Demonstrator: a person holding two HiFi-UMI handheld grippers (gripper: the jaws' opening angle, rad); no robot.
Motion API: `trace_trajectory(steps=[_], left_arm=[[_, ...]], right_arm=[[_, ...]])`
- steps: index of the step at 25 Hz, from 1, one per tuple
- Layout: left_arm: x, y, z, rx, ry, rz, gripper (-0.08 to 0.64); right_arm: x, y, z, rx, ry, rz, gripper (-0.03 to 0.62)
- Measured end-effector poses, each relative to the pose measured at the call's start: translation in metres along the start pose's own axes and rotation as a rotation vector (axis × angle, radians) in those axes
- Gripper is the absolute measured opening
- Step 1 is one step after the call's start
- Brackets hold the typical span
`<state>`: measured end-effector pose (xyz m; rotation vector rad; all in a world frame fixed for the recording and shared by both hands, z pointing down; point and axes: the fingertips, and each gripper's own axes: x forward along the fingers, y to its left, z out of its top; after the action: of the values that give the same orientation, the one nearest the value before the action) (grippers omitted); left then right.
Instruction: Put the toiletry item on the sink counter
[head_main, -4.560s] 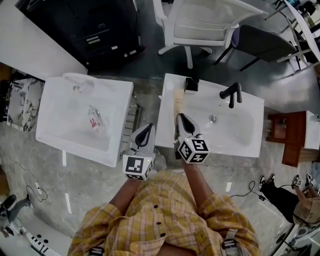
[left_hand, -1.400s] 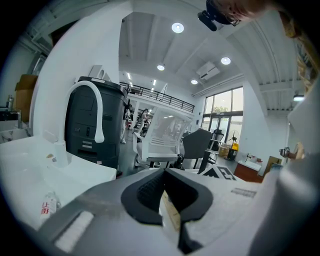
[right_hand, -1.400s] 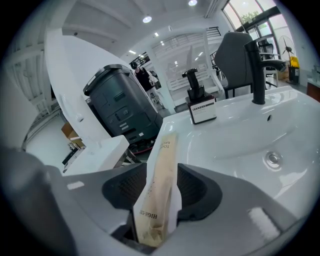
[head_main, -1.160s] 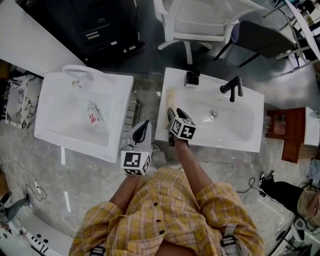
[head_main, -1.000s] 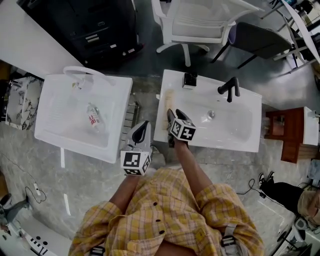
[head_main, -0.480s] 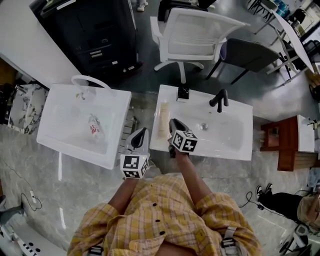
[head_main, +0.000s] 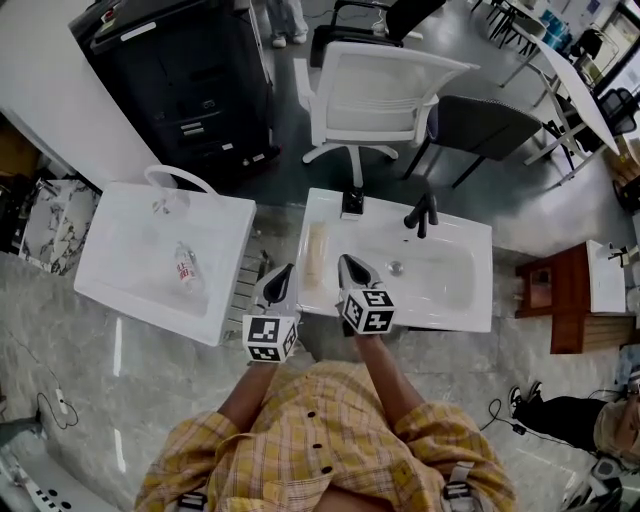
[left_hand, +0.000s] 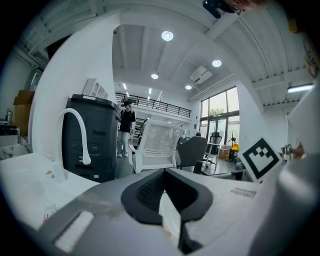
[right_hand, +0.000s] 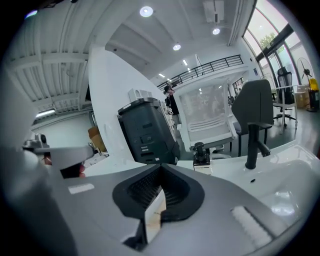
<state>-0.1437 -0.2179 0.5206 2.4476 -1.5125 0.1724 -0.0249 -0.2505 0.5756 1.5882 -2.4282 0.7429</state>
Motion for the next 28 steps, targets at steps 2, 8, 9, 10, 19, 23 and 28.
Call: trace_trajectory(steps=[2, 8, 9, 10, 19, 23, 28], left_arm=[[0.001, -0.006, 0.006, 0.002, -0.008, 0.003, 0.0], [0.002, -0.022, 0.021, 0.007, -0.032, 0.015, 0.0], [0.003, -0.024, 0.024, 0.007, -0.037, 0.017, 0.0], [0.003, -0.026, 0.026, 0.008, -0.042, 0.019, 0.0], [0.006, -0.046, 0.036, 0.023, -0.066, 0.034, 0.0], [0.005, -0.052, 0.037, 0.026, -0.078, 0.039, 0.0], [0.003, -0.058, 0.042, 0.023, -0.095, 0.049, 0.0]], right_arm=[[-0.011, 0.001, 0.012, -0.014, -0.023, 0.011, -0.002], [-0.04, 0.003, 0.037, -0.043, -0.069, 0.049, -0.002], [-0.044, 0.003, 0.04, -0.048, -0.076, 0.052, -0.002], [-0.047, 0.002, 0.044, -0.053, -0.083, 0.056, -0.002], [-0.078, -0.002, 0.067, -0.099, -0.148, 0.08, -0.002], [-0.088, -0.003, 0.073, -0.109, -0.169, 0.088, -0.002], [-0.096, -0.004, 0.081, -0.119, -0.188, 0.098, -0.002]])
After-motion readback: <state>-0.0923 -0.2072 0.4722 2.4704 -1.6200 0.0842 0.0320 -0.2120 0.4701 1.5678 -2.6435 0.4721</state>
